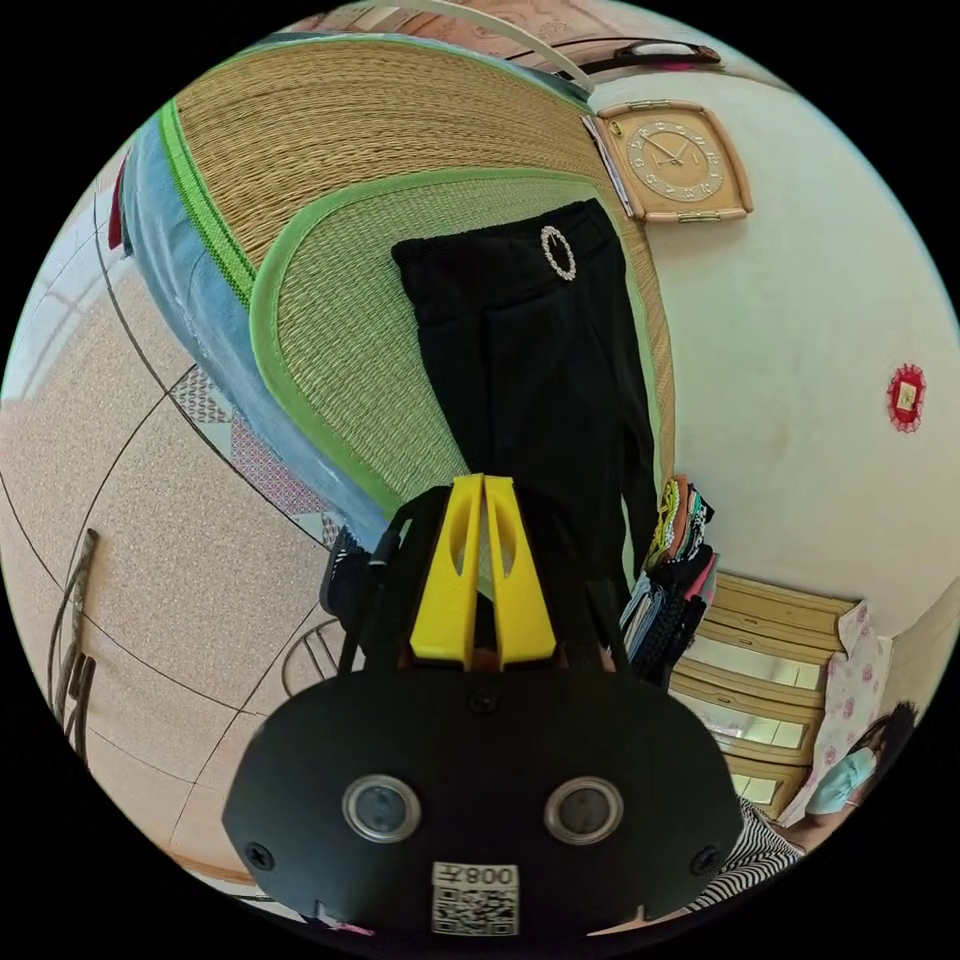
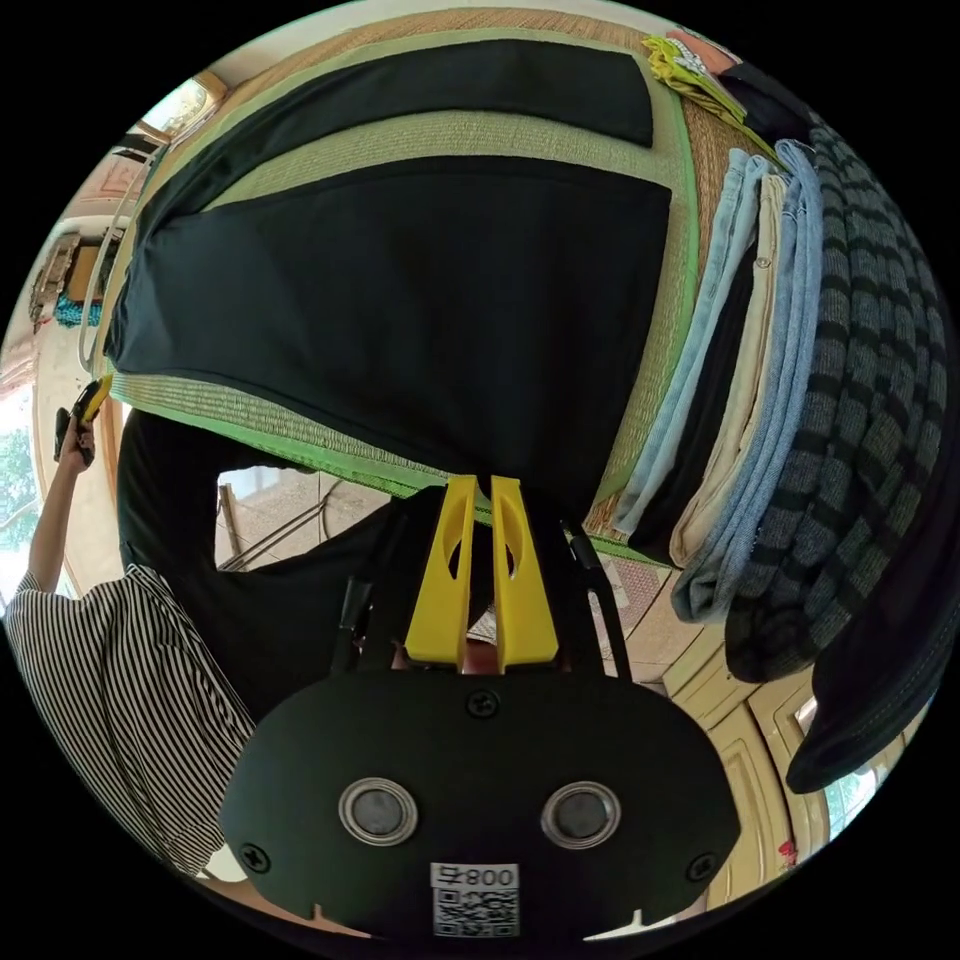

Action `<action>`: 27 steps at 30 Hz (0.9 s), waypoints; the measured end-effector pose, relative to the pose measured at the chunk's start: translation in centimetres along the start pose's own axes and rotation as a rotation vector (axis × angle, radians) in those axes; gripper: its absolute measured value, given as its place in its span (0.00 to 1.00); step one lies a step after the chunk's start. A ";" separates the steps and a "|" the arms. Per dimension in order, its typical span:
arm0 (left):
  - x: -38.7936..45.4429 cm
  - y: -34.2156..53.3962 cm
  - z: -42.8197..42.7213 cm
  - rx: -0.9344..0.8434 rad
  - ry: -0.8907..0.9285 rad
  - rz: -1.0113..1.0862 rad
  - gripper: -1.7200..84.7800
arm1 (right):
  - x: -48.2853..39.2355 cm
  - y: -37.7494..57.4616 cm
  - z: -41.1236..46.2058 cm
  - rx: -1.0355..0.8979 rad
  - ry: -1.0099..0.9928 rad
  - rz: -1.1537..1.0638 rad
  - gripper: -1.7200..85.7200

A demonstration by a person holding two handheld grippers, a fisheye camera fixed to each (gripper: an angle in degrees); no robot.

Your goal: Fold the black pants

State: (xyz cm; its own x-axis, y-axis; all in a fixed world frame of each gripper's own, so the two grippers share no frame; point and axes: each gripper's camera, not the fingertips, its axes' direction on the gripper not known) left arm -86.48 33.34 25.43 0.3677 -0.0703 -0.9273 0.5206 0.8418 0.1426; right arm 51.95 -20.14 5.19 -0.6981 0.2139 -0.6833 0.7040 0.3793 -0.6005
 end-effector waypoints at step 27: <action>-2.5 4.8 18.7 -0.119 0.036 0.198 0.02 | 12.8 8.1 2.4 0.266 -0.406 0.237 0.04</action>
State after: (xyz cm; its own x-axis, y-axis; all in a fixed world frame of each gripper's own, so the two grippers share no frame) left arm -70.45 27.56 34.90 0.4245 0.1201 -0.8974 0.3453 0.8948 0.2831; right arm 49.08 -16.44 -9.41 -0.4465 -0.1196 -0.8868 0.8817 0.1102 -0.4588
